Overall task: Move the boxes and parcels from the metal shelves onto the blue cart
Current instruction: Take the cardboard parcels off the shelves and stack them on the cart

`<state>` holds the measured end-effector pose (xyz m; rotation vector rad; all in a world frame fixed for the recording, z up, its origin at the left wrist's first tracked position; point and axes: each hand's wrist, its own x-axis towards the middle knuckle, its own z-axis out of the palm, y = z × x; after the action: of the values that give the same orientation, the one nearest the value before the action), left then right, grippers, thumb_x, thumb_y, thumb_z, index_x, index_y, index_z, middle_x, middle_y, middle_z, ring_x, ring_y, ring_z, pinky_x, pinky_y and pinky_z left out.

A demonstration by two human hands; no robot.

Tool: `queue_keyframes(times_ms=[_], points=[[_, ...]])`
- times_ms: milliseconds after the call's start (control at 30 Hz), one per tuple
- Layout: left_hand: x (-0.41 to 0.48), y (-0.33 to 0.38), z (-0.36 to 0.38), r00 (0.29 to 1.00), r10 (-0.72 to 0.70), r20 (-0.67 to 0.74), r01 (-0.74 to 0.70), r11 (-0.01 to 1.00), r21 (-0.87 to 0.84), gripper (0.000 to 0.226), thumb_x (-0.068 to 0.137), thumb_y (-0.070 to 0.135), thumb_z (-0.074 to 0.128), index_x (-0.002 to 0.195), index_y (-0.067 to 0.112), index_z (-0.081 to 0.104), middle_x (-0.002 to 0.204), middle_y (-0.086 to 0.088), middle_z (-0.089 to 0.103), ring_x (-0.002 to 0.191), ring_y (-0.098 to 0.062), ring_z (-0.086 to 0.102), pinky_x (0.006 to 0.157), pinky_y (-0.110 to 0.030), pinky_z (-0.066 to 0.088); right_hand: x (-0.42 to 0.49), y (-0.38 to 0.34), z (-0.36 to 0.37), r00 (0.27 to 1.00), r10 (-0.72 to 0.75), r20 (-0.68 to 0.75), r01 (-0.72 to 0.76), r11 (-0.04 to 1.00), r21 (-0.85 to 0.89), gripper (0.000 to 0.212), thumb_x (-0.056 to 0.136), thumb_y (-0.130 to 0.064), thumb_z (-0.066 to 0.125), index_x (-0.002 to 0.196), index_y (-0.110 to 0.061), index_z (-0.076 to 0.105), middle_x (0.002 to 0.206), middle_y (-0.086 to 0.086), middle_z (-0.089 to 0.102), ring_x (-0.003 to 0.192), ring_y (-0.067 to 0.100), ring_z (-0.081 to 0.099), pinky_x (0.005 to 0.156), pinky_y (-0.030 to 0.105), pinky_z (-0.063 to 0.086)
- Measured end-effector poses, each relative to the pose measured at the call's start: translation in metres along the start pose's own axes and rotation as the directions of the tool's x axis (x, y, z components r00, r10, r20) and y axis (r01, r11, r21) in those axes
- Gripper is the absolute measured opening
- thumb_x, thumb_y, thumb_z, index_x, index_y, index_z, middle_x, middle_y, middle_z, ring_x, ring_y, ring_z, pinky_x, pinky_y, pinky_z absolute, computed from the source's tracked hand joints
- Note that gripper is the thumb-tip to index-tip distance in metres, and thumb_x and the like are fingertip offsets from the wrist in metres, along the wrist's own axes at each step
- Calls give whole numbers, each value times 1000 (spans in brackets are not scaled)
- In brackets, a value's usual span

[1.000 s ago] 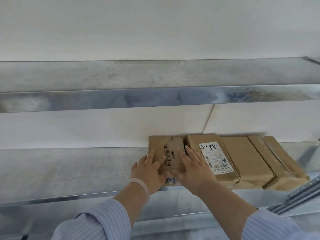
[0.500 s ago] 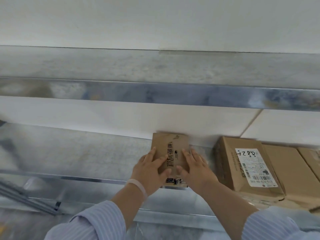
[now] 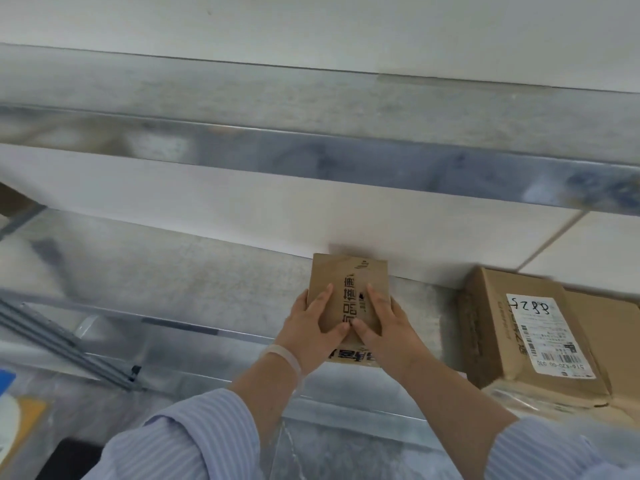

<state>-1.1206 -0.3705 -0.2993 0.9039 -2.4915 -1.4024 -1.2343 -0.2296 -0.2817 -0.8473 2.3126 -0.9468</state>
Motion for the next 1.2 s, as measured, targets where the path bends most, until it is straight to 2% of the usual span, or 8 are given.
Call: queue_keyframes(times_ms=[333,433,533,667,867,1033,1133,1200], points=[[-127,-49,-67,915,-152,-373,132,988,-79,83,80,50,69,146,49,19,153,13,11,135,-15,31,108,-30,38,-24,-76,78,892,-368,262,370,928,42,71,91,-51,55,148,-50,14,155,-10,16,132,6,30,107,32,38],[-183,-62,-90,841,-220,-495,214,974,-69,83,79,54,67,145,52,17,154,13,10,136,-12,29,108,-27,35,-46,-106,116,808,-466,361,476,877,66,72,91,-52,54,148,-50,11,153,-10,17,125,4,32,99,26,39],[-240,-74,-108,756,-280,-591,281,955,-93,79,83,48,65,146,50,17,157,7,9,140,-17,24,111,-33,34,-74,-137,153,719,-514,467,543,836,84,73,90,-55,53,148,-52,9,156,-7,14,135,13,32,106,38,40],[-311,-90,-126,626,-331,-705,354,927,-122,77,87,50,60,148,46,14,157,9,10,139,-14,22,105,-20,27,-117,-179,199,593,-576,562,634,765,114,73,90,-54,52,149,-49,8,154,-7,17,135,13,32,109,37,36],[-399,-119,-156,431,-402,-808,378,893,-243,76,88,47,61,148,46,14,150,6,20,128,-11,34,103,-25,39,-177,-240,267,418,-634,650,765,632,124,73,90,-57,49,148,-51,6,158,-9,8,139,14,26,110,33,31],[-476,-160,-195,293,-434,-852,381,870,-313,75,86,47,63,147,46,18,151,9,20,132,-10,29,104,-21,32,-234,-294,338,320,-639,700,789,589,177,72,89,-58,49,147,-53,6,158,-6,10,141,16,24,113,42,31],[-521,-185,-221,231,-448,-864,388,857,-340,74,85,46,65,147,43,24,148,12,24,130,-3,30,94,-3,25,-267,-322,381,271,-628,730,796,573,197,72,89,-60,48,146,-55,5,159,-7,8,142,15,23,113,39,31],[-543,-202,-238,222,-445,-868,384,858,-342,74,85,45,65,148,41,24,149,13,24,133,-4,29,96,-6,24,-282,-339,406,252,-621,742,790,575,213,71,89,-59,49,146,-56,6,158,-11,8,140,14,26,109,35,34]])
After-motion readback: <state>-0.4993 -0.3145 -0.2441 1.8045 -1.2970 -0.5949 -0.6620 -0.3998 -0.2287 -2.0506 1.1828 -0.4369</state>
